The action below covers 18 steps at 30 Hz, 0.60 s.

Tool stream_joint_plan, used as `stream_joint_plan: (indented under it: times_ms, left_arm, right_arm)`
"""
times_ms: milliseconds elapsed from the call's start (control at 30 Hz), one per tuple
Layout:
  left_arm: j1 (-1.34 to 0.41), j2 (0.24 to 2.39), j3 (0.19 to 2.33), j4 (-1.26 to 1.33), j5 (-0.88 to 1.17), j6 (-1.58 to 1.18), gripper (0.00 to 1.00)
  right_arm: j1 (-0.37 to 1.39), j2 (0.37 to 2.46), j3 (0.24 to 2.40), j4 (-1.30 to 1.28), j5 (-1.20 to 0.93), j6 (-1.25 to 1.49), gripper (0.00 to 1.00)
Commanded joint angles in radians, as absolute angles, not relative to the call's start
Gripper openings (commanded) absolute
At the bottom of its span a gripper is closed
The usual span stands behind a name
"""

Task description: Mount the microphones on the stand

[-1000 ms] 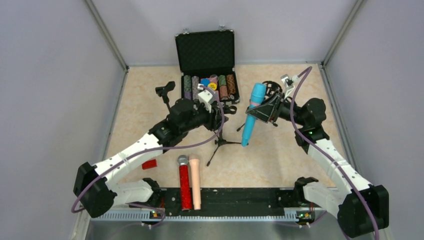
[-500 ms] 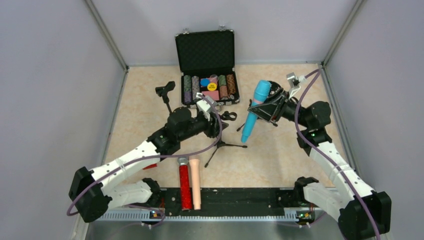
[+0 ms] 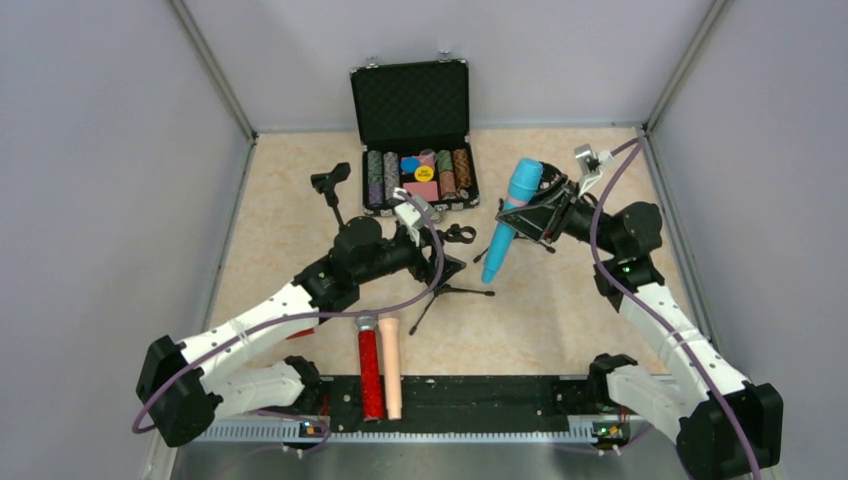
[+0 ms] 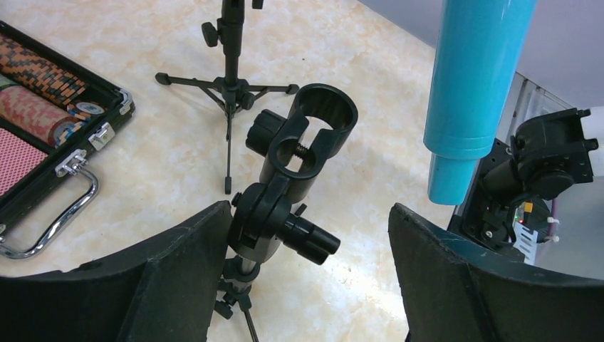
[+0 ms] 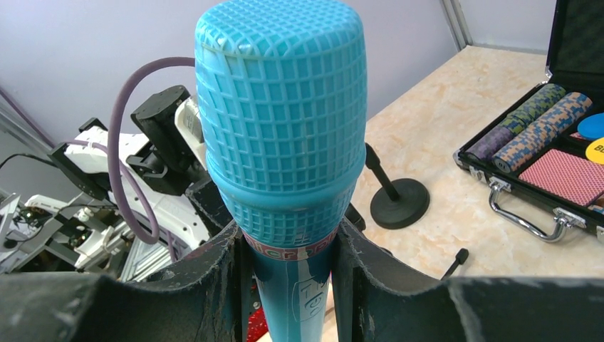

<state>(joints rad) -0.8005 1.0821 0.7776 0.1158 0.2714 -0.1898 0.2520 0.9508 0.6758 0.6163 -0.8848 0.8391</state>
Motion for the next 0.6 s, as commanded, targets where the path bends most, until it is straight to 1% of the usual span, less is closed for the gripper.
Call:
stream_joint_plan:
  times_ms: [0, 200, 333, 567]
  left_arm:
    - [-0.805, 1.055, 0.832, 0.101, 0.297, -0.222, 0.85]
    - [-0.804, 1.065, 0.850, 0.113, 0.262, -0.273, 0.84]
    - [-0.802, 1.086, 0.898, 0.094, 0.262, -0.278, 0.84]
    - [-0.793, 1.126, 1.020, 0.050, 0.256, -0.215, 0.91]
  right_arm:
    - [0.242, 0.946, 0.757, 0.655, -0.872, 0.850, 0.00]
    - [0.241, 0.989, 0.835, 0.681, -0.840, 0.878, 0.00]
    - [0.241, 1.014, 0.895, 0.699, -0.816, 0.888, 0.00]
    - [0.242, 1.077, 0.999, 0.669, -0.792, 0.868, 0.00]
